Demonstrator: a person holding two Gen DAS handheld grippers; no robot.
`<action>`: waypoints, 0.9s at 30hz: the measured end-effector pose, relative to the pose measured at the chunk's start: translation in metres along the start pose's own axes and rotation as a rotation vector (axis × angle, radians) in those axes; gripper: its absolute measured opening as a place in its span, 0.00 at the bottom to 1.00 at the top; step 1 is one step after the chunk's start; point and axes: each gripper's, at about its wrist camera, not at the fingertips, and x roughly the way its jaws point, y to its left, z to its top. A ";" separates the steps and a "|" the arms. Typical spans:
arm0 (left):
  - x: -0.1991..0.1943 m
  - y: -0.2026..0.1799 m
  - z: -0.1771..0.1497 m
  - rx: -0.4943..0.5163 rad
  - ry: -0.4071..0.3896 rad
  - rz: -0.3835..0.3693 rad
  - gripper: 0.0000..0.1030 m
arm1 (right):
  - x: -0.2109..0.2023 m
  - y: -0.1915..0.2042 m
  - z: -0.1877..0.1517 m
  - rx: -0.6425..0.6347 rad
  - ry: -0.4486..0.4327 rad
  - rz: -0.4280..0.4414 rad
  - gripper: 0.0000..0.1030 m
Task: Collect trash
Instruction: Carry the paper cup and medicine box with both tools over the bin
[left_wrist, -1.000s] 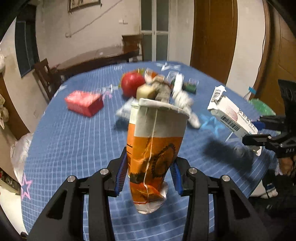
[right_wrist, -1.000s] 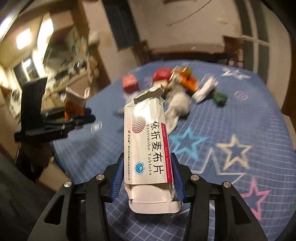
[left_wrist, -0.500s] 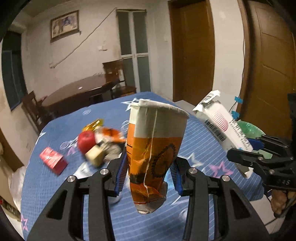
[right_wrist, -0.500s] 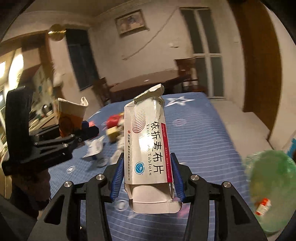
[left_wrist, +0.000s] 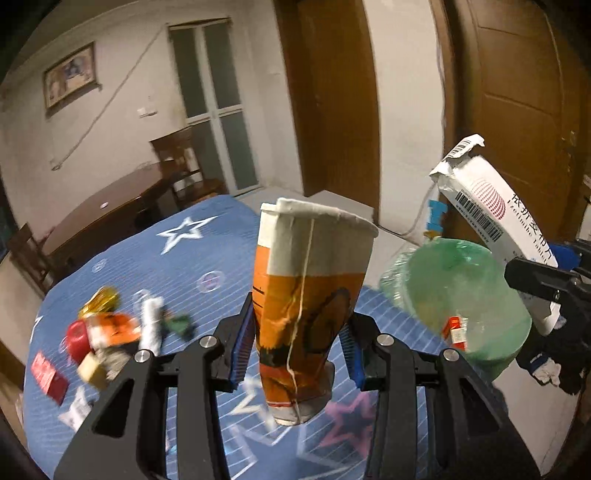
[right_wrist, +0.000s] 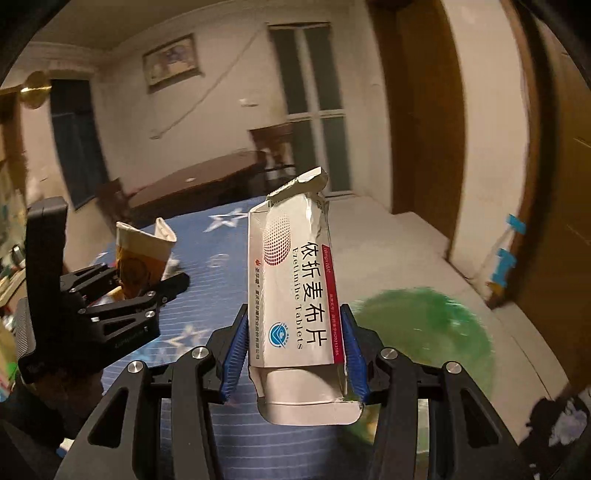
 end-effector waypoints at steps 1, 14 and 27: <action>0.007 -0.009 0.005 0.014 0.003 -0.009 0.39 | -0.001 -0.012 0.000 0.014 0.009 -0.023 0.47; 0.058 -0.087 0.029 0.162 0.051 -0.167 0.39 | 0.011 -0.125 -0.011 0.156 0.095 -0.180 0.47; 0.088 -0.137 0.029 0.230 0.102 -0.326 0.39 | 0.025 -0.168 -0.036 0.252 0.194 -0.218 0.47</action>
